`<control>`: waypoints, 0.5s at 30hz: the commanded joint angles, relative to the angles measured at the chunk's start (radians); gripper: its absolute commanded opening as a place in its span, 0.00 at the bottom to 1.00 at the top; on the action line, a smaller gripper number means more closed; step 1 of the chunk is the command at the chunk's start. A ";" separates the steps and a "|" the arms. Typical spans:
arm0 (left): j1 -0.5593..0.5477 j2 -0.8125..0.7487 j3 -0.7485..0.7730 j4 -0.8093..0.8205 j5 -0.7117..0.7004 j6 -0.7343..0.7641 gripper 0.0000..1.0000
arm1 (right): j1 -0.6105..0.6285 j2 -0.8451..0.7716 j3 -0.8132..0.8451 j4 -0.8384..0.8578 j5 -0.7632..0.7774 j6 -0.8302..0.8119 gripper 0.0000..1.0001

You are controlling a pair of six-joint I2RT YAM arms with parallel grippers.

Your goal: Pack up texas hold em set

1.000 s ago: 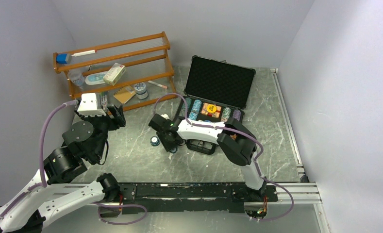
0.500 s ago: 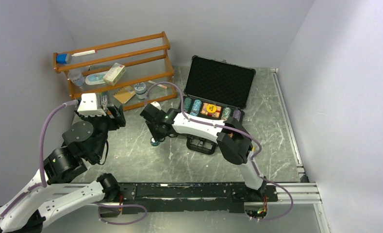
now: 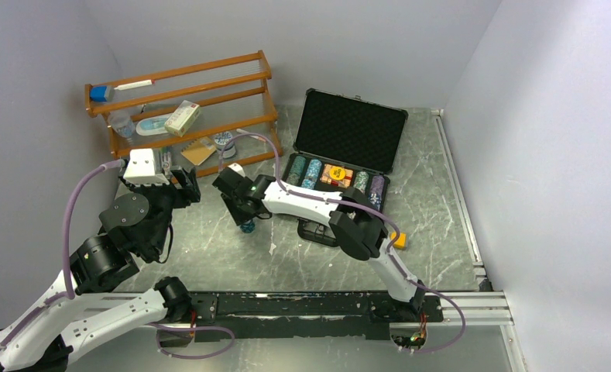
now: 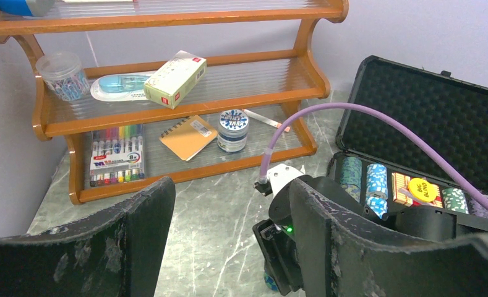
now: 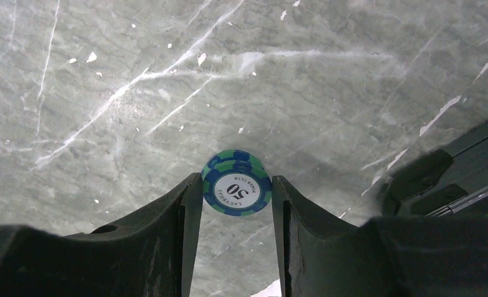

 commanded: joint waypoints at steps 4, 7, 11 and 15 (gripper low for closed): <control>0.002 -0.004 -0.008 0.016 -0.014 0.006 0.73 | 0.006 0.031 0.031 0.009 -0.009 -0.014 0.46; 0.002 -0.003 -0.008 0.013 -0.014 0.004 0.73 | 0.012 0.030 0.027 0.006 -0.017 -0.027 0.47; 0.002 -0.002 -0.007 0.012 -0.013 0.003 0.72 | 0.014 0.028 0.012 0.014 -0.015 -0.037 0.51; 0.002 -0.001 -0.007 0.011 -0.013 0.001 0.73 | 0.014 0.030 0.021 0.014 -0.005 -0.033 0.55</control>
